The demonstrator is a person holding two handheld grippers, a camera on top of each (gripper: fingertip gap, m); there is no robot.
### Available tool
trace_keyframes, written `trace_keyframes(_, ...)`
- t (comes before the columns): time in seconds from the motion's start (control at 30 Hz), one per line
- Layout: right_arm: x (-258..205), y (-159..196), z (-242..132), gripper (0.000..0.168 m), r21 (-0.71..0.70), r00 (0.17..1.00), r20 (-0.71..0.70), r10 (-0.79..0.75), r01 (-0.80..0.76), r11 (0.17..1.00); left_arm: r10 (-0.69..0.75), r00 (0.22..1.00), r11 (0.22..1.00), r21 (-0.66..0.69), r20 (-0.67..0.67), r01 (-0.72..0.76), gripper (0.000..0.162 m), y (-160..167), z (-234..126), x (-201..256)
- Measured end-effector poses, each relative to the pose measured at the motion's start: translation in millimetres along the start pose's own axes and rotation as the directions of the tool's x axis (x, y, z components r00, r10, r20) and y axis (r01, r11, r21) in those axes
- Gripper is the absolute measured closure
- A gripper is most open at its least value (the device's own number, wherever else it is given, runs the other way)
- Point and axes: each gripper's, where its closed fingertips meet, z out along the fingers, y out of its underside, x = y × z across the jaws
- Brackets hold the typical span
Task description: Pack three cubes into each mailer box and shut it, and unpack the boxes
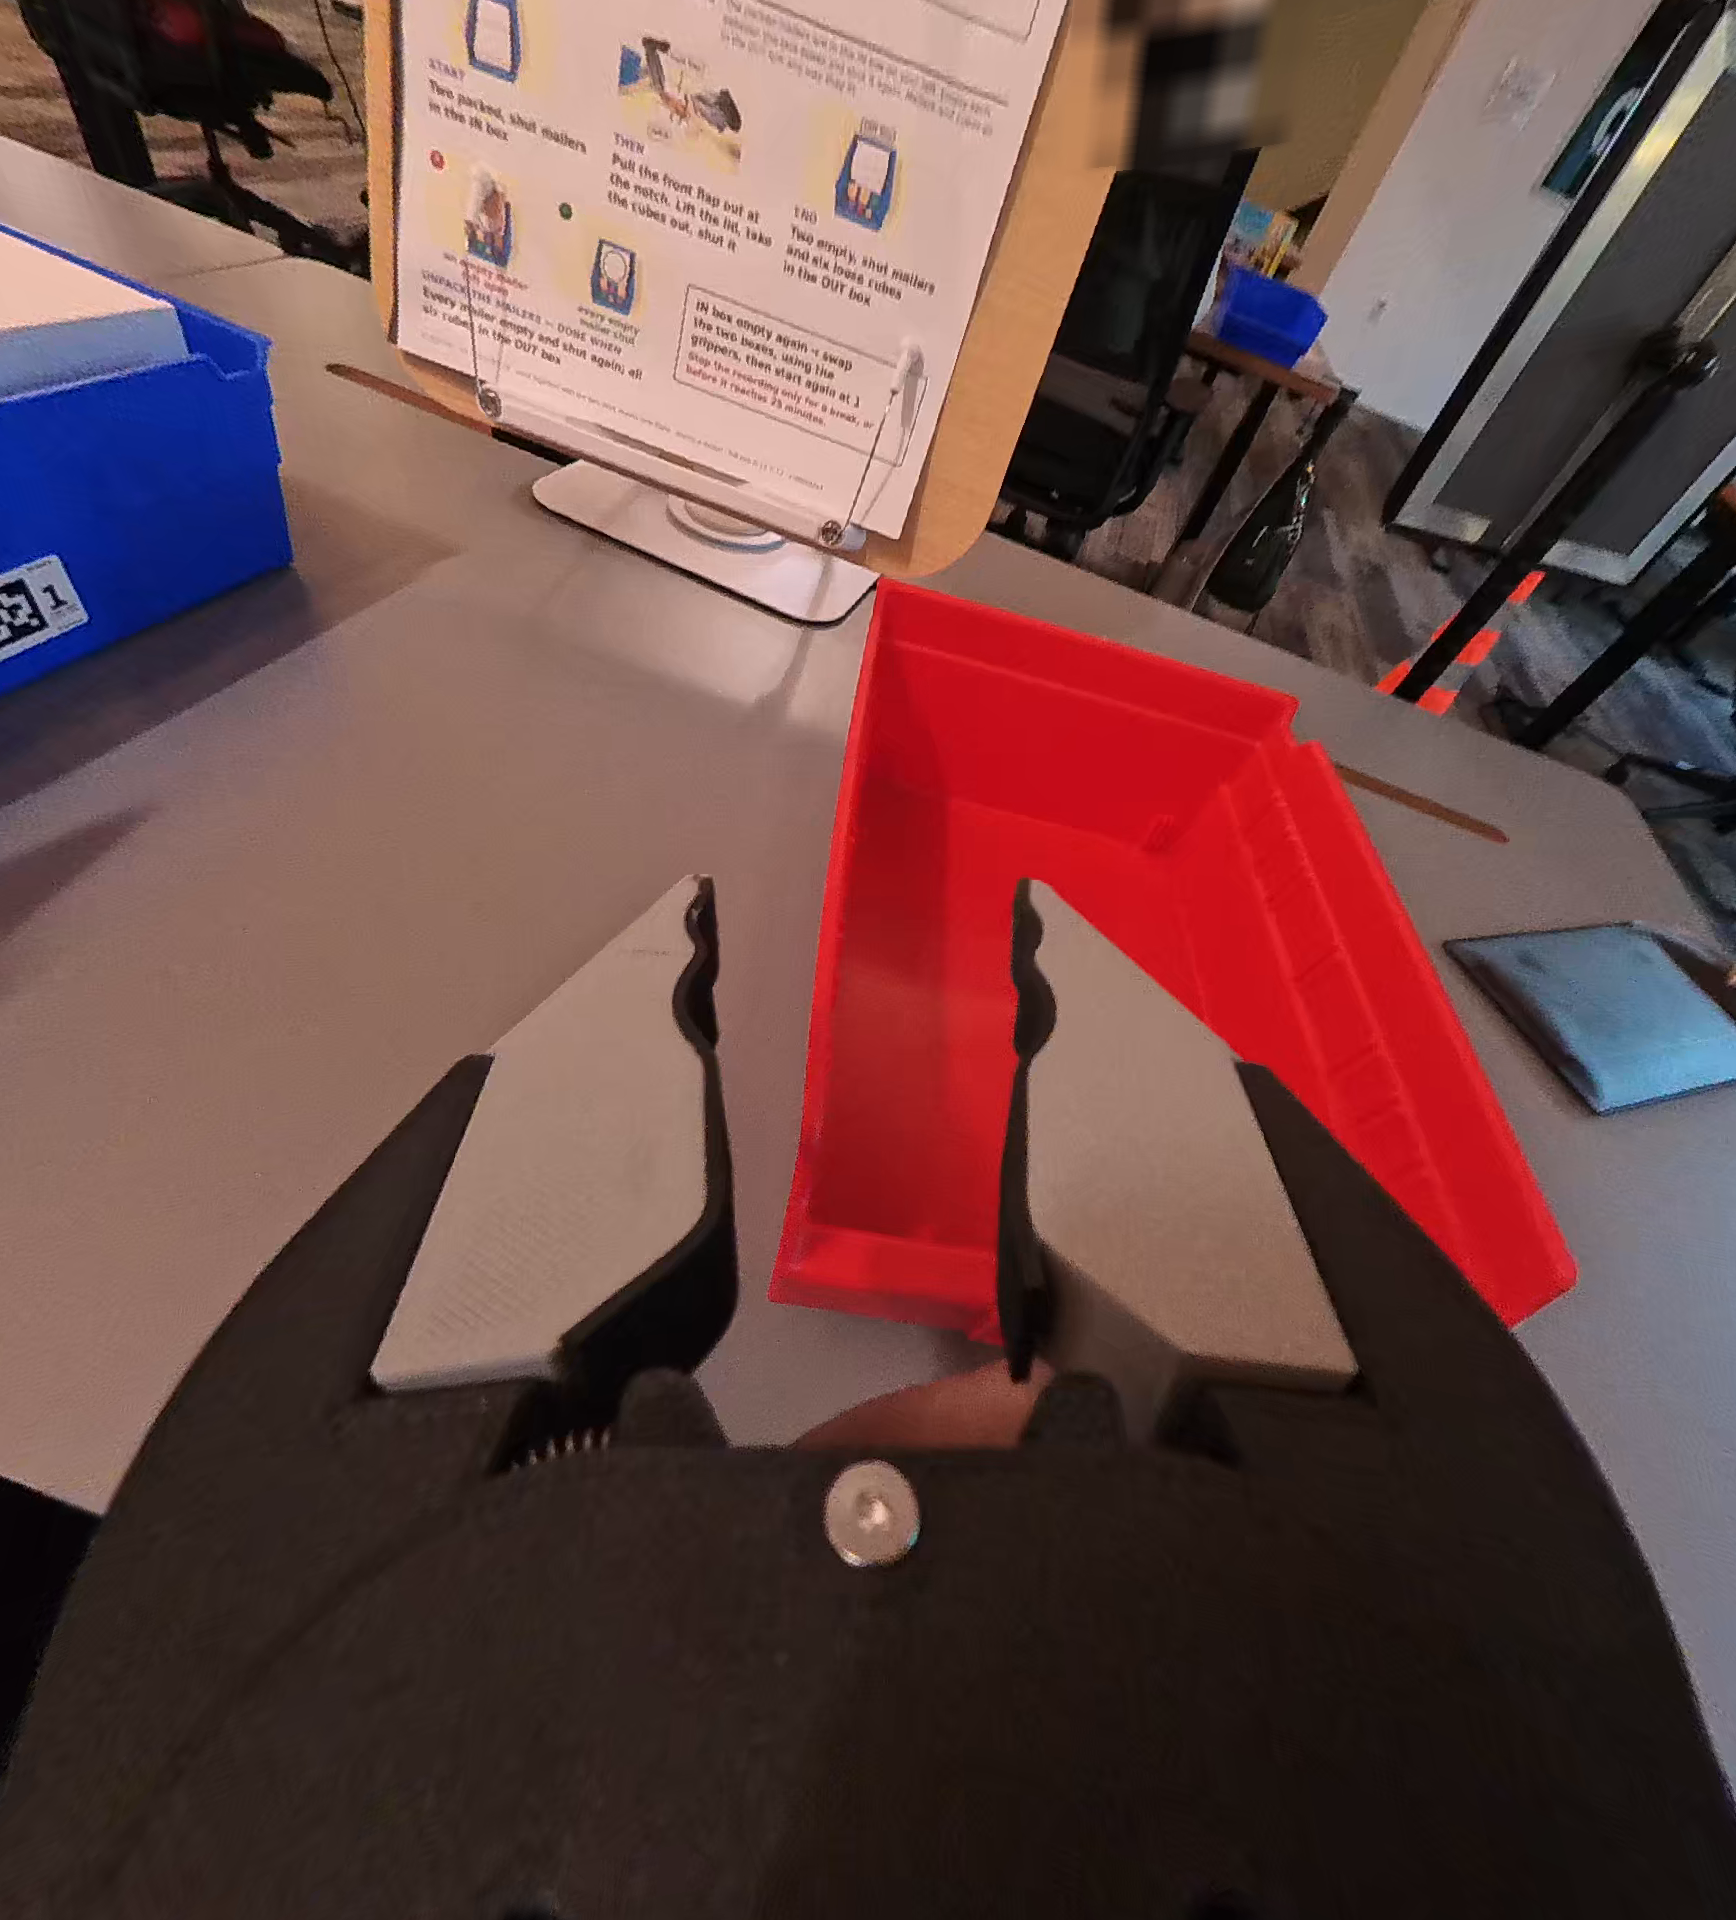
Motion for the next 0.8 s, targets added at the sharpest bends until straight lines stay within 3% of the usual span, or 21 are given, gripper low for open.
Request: trace_keyframes(0.8,9.2,-4.1,-4.3,0.119,0.041,1.0,-0.011,-0.017,0.017,0.999,0.002,1.0,1.0,0.005,0.008,-0.002,0.129,-0.5,-1.3,-3.6)
